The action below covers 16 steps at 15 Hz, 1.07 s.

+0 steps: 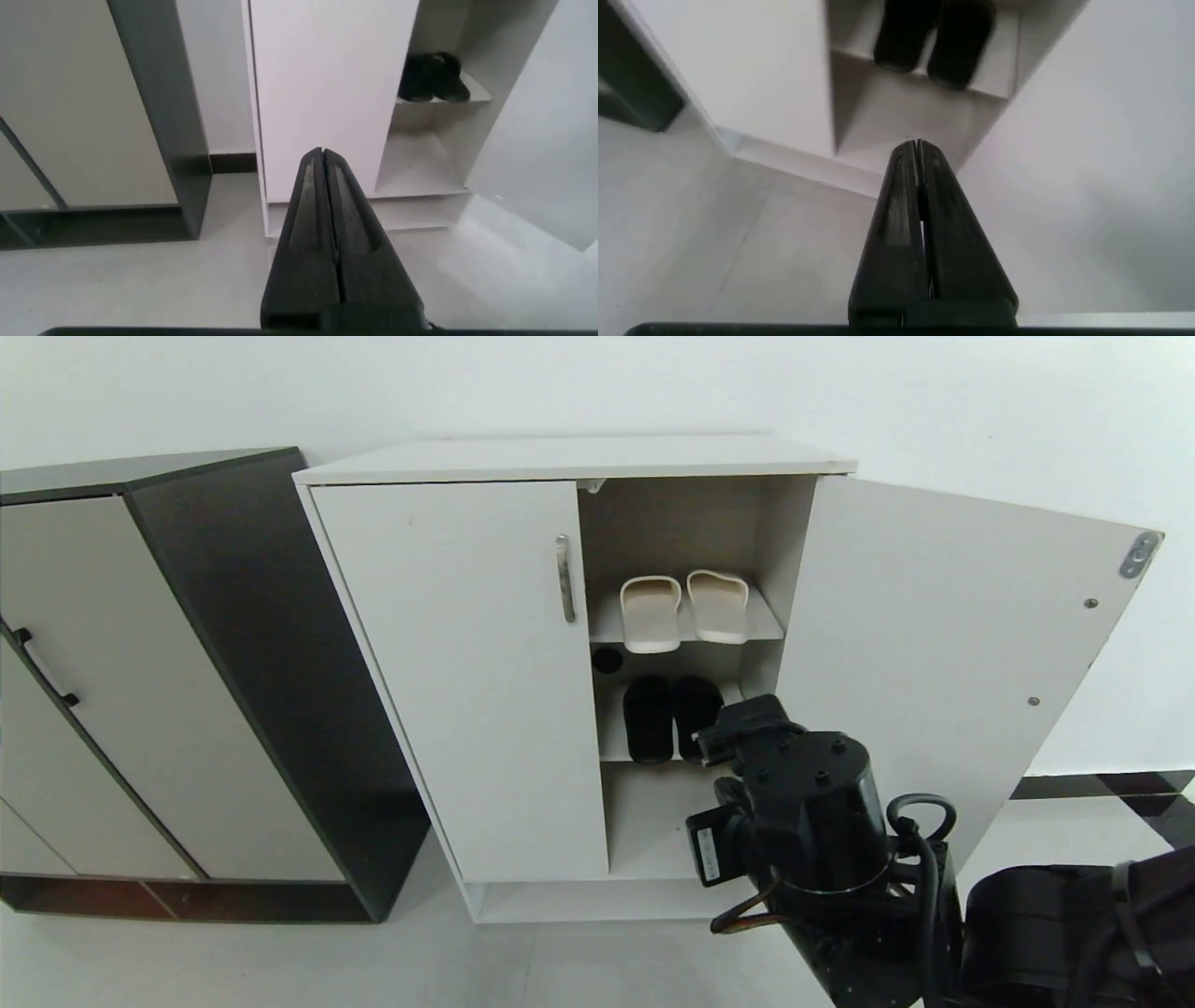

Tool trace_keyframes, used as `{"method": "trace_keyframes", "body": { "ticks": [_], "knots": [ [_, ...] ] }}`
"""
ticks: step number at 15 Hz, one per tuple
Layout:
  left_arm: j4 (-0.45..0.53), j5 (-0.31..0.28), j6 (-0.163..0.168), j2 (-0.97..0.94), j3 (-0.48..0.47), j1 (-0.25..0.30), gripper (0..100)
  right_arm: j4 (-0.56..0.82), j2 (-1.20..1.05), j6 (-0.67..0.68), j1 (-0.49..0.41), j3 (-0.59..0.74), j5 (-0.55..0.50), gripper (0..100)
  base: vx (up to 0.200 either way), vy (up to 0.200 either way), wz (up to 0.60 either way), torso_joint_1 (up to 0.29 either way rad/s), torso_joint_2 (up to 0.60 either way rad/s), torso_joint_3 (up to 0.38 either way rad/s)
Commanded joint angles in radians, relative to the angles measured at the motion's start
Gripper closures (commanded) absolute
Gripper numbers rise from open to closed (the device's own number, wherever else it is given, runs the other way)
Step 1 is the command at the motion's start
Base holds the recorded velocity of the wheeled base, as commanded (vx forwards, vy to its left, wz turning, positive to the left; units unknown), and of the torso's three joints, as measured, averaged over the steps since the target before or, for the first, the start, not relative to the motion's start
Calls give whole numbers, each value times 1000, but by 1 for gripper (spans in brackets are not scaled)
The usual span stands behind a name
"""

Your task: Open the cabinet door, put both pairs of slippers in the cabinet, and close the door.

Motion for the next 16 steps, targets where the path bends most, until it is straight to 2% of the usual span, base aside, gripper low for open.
{"method": "trace_keyframes", "body": {
  "ticks": [1, 7, 16],
  "knots": [
    [-2, 0, 0, 0, 0, 0, 100, -3, 2, 0, 2, -1, 0, 100, 0, 0, 0, 61, -554, -369],
    [-2, 0, 0, 0, 0, 0, 100, -3, 2, 0, 0, 0, 2, 100, 0, 0, 0, 88, -494, -347],
    [-2, 0, 0, 0, 0, 0, 100, -3, 10, -1, -1, -3, 14, 100, 0, 0, 0, 167, -480, -318]
  ]
}}
